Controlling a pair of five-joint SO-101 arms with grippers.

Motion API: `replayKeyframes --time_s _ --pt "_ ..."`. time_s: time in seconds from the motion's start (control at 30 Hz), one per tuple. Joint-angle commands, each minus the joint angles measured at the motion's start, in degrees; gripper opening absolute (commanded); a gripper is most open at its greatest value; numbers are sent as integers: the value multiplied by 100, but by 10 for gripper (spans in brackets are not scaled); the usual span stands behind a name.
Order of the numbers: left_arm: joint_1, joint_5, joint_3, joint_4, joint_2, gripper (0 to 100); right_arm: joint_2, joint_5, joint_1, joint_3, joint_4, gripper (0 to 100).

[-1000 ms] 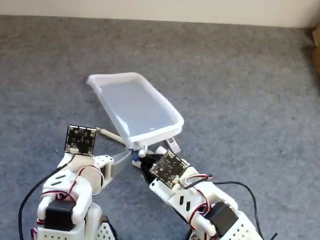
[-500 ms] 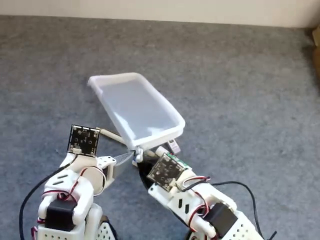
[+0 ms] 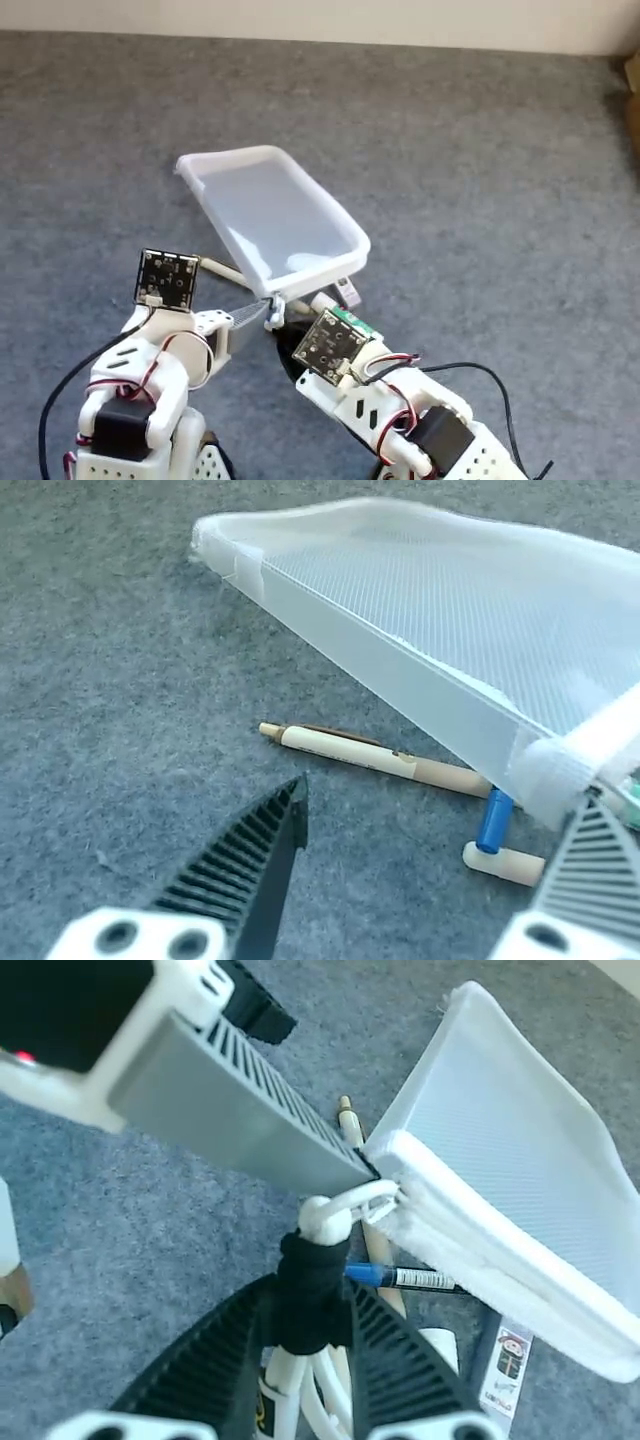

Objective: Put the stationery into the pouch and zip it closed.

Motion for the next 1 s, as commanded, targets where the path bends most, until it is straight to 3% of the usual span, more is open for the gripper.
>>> replayKeyframes --time_s 0.0,0.27,0.5,0.97 --pt "31 70 -40 -149 -84 352 -22 62 -75 -119 40 4" --pt "-470 53 -13 -334 -84 184 -22 44 -48 -110 48 4" --pt "-479 35 -31 -334 -84 101 -22 44 -40 -127 40 4" --pt "-998 62 4 -571 -84 5 -22 44 1165 -567 400 4"
